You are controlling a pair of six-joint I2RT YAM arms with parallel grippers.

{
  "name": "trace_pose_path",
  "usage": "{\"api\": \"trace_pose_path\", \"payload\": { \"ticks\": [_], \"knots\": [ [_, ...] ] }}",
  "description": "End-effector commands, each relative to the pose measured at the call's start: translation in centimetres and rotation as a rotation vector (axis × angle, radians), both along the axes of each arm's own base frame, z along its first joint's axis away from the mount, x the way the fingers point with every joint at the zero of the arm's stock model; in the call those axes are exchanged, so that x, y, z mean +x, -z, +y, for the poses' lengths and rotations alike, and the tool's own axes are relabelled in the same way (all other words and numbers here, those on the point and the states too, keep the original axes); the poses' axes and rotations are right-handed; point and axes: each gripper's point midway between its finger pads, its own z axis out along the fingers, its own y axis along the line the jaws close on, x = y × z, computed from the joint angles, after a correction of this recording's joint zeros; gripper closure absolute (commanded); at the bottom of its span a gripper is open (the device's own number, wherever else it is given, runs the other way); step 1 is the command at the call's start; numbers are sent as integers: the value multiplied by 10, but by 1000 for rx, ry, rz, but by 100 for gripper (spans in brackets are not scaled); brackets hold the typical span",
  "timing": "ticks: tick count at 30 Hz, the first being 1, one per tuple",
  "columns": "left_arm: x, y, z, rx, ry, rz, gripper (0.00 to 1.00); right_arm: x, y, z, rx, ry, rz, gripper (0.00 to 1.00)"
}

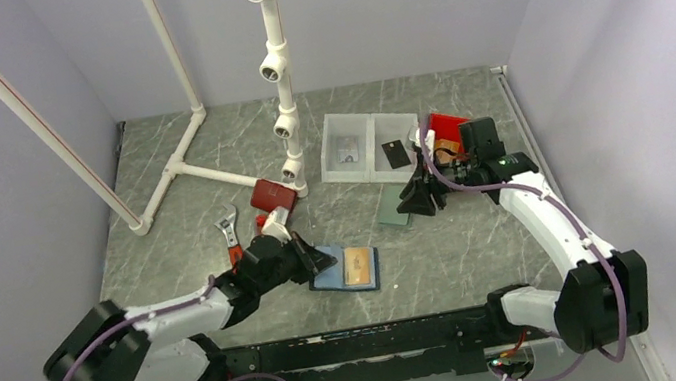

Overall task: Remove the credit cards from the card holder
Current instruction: Remove the credit card from the card holder.

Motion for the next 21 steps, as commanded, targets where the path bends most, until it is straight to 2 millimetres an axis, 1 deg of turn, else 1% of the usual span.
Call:
{"api": "trace_pose_path", "payload": {
  "ticks": [1,6,7,8,11,13,15,17,18,19,20,21],
  "knots": [
    [-8,15,36,188,-62,27,91,-6,0,9,15,-69,-4,57],
    [-25,28,58,325,-29,85,70,-8,11,13,-25,-92,-10,57],
    [-28,31,62,354,-22,98,68,-9,12,14,-30,-97,-11,57],
    [-28,34,71,401,-41,106,65,-10,13,14,-34,-101,-12,57],
    [-28,32,87,488,-66,110,64,-13,17,17,-43,-121,-9,57],
    [-29,23,94,511,-67,86,63,-16,20,20,-43,-140,-8,57],
    [-28,4,96,491,-61,32,62,-21,23,24,-45,-162,-5,57],
    [-27,-21,93,426,-47,-49,58,-25,27,29,-50,-189,-7,57],
    [-28,-32,91,388,-43,-81,52,-27,30,32,-53,-202,-5,58],
    [-28,-40,88,345,-40,-113,44,-30,32,35,-57,-215,-5,58],
    [-28,-48,85,298,-41,-139,34,-32,35,37,-60,-227,-6,58],
    [-29,-54,82,247,-41,-160,21,-34,37,40,-62,-239,-9,58]
  ]
}}
